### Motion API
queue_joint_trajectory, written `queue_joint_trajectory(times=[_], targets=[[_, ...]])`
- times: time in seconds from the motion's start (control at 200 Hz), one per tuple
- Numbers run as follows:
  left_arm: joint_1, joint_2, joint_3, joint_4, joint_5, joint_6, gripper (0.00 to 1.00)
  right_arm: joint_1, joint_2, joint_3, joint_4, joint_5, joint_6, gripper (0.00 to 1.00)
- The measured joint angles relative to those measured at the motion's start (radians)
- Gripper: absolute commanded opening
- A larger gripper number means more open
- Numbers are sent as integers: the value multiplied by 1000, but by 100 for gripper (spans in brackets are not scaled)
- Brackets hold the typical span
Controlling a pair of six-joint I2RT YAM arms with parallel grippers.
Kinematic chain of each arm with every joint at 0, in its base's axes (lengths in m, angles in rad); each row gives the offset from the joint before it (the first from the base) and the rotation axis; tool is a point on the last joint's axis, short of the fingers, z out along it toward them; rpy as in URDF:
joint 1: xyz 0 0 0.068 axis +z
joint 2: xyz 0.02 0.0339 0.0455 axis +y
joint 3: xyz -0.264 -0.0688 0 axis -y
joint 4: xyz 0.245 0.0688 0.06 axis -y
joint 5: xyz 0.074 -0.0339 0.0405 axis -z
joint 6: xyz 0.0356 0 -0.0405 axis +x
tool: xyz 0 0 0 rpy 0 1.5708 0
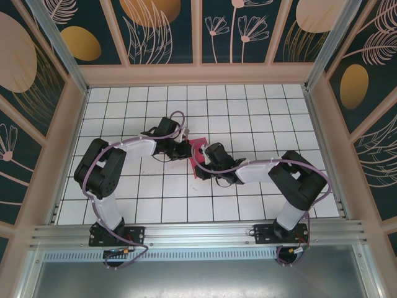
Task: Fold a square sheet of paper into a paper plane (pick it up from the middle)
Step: Fourth fold the wing at the center of the table.
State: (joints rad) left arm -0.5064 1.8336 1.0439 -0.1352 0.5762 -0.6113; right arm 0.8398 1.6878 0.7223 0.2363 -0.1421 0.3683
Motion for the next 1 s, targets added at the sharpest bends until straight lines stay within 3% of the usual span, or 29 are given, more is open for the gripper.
queue_joint_trajectory(times=[0.375,0.6,1.001], targets=[[0,0,0,0,0,0,11,7,25,20,0,-15,41,26],[0,0,0,0,0,0,11,13,41,32,-25,-8,46,11],[0,13,0,0,19,0,15,13,53,128,-213,15,-98,7]])
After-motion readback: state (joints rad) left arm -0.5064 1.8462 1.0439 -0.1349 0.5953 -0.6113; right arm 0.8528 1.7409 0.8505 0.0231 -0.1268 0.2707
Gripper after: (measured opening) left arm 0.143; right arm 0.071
